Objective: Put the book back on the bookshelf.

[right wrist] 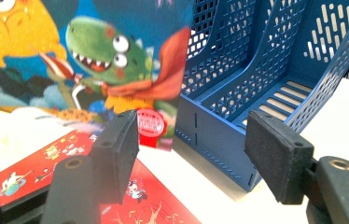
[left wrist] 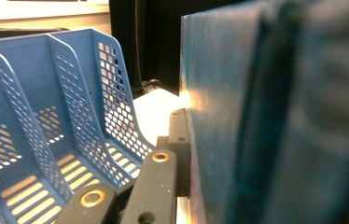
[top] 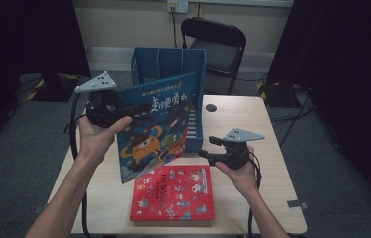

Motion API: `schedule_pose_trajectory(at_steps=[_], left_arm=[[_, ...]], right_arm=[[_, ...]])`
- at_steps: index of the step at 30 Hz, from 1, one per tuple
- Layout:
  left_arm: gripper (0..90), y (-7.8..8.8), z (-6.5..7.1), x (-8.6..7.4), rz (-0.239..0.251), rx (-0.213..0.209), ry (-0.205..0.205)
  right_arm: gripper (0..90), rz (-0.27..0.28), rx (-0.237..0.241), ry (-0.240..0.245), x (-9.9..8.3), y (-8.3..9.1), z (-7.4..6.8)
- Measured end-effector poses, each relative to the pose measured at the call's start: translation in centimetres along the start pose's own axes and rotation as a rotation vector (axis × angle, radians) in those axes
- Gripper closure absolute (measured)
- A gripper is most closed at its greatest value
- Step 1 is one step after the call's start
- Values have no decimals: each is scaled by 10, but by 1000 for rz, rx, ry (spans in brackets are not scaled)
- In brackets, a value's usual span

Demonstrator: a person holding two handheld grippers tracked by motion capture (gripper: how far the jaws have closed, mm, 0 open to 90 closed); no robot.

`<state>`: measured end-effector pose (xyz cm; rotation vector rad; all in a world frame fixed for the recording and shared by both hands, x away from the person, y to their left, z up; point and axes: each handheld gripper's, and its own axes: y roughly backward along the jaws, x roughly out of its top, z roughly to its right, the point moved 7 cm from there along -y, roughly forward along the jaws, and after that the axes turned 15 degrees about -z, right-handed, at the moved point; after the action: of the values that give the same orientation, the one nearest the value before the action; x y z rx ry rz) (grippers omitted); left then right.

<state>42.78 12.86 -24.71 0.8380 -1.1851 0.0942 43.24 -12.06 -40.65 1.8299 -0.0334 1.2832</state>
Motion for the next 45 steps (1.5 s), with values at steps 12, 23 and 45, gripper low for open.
schedule_pose_trajectory(at_steps=[12, 23, 45], left_arm=[[835, 15, -15, 16, 18, 45, 30], [835, 28, -30, 19, 47, 118, 65], [835, 47, -57, 10, 65, 180, 134]], right_arm=[[349, -7, 3, 0, 0, -1, 0], [348, -13, 7, -2, -1, -3, 0], [345, -37, 21, 6, -3, -8, -3]])
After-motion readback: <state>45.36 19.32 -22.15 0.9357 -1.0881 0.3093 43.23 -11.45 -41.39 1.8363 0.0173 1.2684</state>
